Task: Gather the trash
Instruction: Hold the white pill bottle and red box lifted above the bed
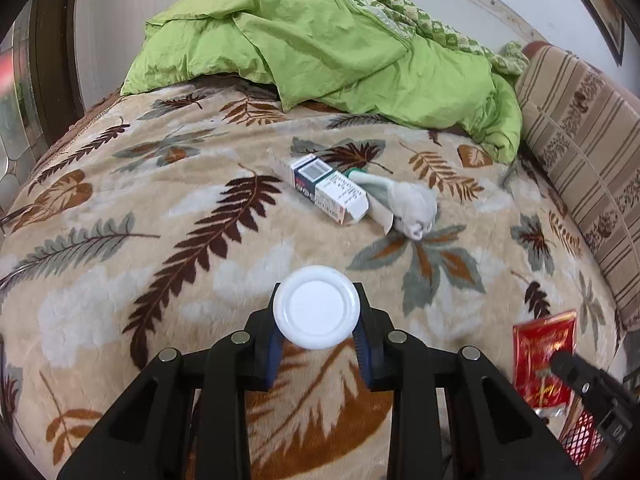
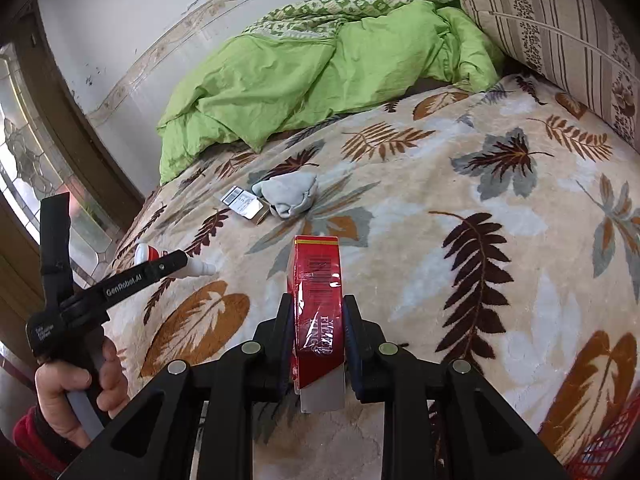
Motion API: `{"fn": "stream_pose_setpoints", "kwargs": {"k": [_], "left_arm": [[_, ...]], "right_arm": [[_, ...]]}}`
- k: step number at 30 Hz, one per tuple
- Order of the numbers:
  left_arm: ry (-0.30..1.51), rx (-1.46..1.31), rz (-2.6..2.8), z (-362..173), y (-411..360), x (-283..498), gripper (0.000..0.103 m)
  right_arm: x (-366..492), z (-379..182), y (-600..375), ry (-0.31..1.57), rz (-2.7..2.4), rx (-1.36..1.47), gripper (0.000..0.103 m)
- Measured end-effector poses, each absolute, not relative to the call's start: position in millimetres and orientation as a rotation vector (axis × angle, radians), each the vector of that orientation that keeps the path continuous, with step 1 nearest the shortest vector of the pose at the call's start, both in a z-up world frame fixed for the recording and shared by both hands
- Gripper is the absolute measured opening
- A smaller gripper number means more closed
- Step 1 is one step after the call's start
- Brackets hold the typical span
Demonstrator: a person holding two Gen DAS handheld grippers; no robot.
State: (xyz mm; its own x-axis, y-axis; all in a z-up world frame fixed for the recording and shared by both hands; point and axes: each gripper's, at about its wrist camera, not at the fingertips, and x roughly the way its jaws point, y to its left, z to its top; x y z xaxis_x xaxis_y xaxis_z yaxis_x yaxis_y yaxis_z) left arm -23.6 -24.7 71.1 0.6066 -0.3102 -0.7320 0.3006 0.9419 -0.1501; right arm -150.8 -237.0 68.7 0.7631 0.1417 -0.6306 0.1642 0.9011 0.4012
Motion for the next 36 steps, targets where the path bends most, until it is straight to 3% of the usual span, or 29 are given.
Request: {"fn": "stream_pose_setpoints", "kwargs": {"k": [9, 36], "left_arm": [[0.873, 0.004, -0.38, 56, -18, -44, 0.029], [0.825, -0.068, -0.446, 84, -6, -84, 0.029]], "right_arm": [[-153, 70, -238, 0.71, -0.027, 0.456, 0.024], [-156, 71, -245, 0.682, -0.012, 0.5, 0.024]]}}
